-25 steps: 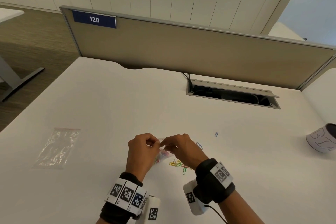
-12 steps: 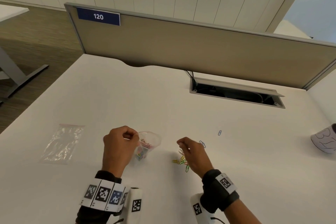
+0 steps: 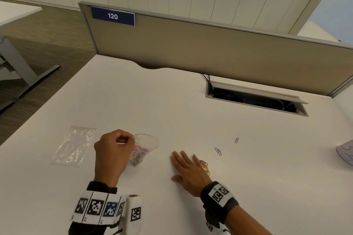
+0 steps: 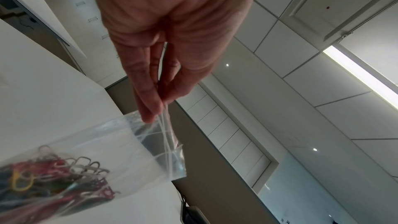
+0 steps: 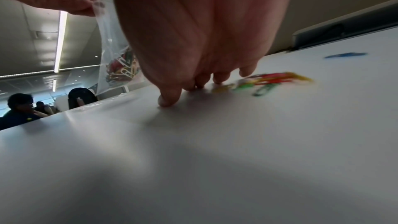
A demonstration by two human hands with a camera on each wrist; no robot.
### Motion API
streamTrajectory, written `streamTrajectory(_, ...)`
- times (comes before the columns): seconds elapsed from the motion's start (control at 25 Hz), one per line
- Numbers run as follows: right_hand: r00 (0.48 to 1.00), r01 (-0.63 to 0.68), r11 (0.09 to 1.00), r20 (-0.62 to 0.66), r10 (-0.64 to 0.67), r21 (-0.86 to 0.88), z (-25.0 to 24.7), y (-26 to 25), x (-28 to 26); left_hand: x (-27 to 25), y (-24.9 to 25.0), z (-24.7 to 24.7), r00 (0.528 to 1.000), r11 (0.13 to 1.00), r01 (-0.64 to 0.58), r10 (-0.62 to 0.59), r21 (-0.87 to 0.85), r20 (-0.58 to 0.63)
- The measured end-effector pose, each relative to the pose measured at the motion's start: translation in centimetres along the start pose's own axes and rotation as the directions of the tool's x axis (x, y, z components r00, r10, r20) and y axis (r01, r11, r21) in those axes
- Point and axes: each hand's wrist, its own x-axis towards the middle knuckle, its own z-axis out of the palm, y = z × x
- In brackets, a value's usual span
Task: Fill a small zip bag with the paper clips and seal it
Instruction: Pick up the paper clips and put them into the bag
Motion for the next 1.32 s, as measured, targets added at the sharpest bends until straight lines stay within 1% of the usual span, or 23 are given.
streamTrajectory(0.04,1.000,-0.023,0.999,-0.015,0.022,-0.045,0.2,0.9,-0.8,-0.1,0.1,0.2,1.000,1.000,0.001,-0.001,-0.006,0.007)
streamTrajectory(0.08,0.997,-0.074,0.994,0.004,0.075,-0.078,0.3,1.6,-1.8,-0.2,0.3,0.5,1.000,1.000,0.007,-0.007,-0.015,0.015)
streamTrajectory(0.16,0.989,-0.149,0.981,-0.034,0.146,-0.127,0.9,2.9,-3.4,-0.4,0.7,1.0,1.000,0.999,0.016,-0.015,-0.032,0.027)
streamTrajectory(0.24,0.993,-0.119,0.985,-0.043,0.114,-0.127,1.3,3.5,-4.7,-0.6,1.0,1.7,0.999,0.999,0.016,-0.014,-0.039,0.043)
streamTrajectory(0.36,0.999,0.017,0.972,-0.026,-0.024,-0.236,1.4,3.3,-6.0,-0.9,1.4,2.4,0.998,0.999,0.008,-0.006,-0.036,0.069)
streamTrajectory(0.4,0.999,0.034,0.966,-0.005,-0.037,-0.258,1.5,3.6,-6.3,-1.0,1.5,2.6,0.997,0.999,0.008,-0.005,-0.033,0.078)
streamTrajectory(0.48,1.000,-0.001,0.964,0.014,0.005,-0.264,1.4,4.8,-6.4,-1.2,1.6,2.9,0.996,1.000,0.004,-0.001,-0.026,0.092)
streamTrajectory(0.56,0.999,-0.042,0.969,-0.038,0.034,-0.242,0.6,6.4,-6.3,-1.4,1.8,3.3,0.995,1.000,-0.008,0.010,-0.016,0.099)
streamTrajectory(0.6,0.997,-0.044,0.976,-0.077,0.028,-0.214,0.0,7.2,-6.1,-1.6,1.9,3.5,0.995,1.000,-0.012,0.013,-0.010,0.101)
streamTrajectory(0.64,0.993,-0.062,0.988,-0.109,0.046,-0.142,-0.7,8.1,-5.8,-1.7,2.0,3.7,0.994,1.000,-0.013,0.014,-0.005,0.105)
streamTrajectory(0.68,0.981,-0.124,0.992,-0.151,0.120,-0.018,-1.6,8.9,-5.5,-1.7,2.0,4.0,0.994,1.000,-0.013,0.013,-0.001,0.111)
streamTrajectory(0.72,0.953,-0.200,0.972,-0.206,0.222,0.126,-2.3,9.9,-5.1,-1.8,2.0,4.4,0.993,1.000,-0.010,0.009,0.004,0.118)
streamTrajectory(0.76,0.905,-0.281,0.922,-0.245,0.347,0.267,-3.0,10.9,-4.7,-1.9,2.1,4.8,0.992,1.000,-0.003,0.002,0.008,0.125)
streamTrajectory(0.8,0.853,-0.355,0.851,-0.238,0.464,0.387,-3.7,12.1,-4.3,-2.0,2.1,5.2,0.991,1.000,0.005,-0.007,0.011,0.137)
streamTrajectory(0.84,0.812,-0.416,0.784,-0.199,0.548,0.462,-4.1,13.2,-4.1,-2.1,2.2,5.6,0.988,1.000,0.011,-0.013,0.013,0.152)
streamTrajectory(0.88,0.793,-0.456,0.743,-0.155,0.589,0.490,-4.2,14.0,-4.0,-2.3,2.3,6.0,0.986,1.000,0.014,-0.016,0.015,0.164)
streamTrajectory(0.92,0.795,-0.478,0.732,-0.116,0.596,0.485,-4.2,14.4,-3.9,-2.5,2.4,6.4,0.985,1.000,0.012,-0.015,0.018,0.174)
streamTrajectory(0.96,0.813,-0.474,0.742,-0.089,0.576,0.474,-4.0,14.4,-3.7,-2.6,2.4,6.8,0.983,1.000,0.009,-0.014,0.025,0.182)
streamTrajectory(1.12,0.910,-0.334,0.831,-0.076,0.407,0.444,-2.7,11.0,-3.7,-3.1,2.6,8.3,0.978,0.999,0.014,-0.024,0.050,0.207)
streamTrajectory(1.2,0.930,-0.289,0.856,-0.087,0.357,0.428,-1.7,9.4,-4.0,-3.5,2.9,9.0,0.975,0.998,0.014,-0.027,0.058,0.222)
streamTrajectory(1.32,0.931,-0.238,0.899,-0.177,0.319,0.368,-1.0,8.5,-4.5,-3.9,3.3,9.6,0.968,0.998,0.006,-0.021,0.059,0.250)
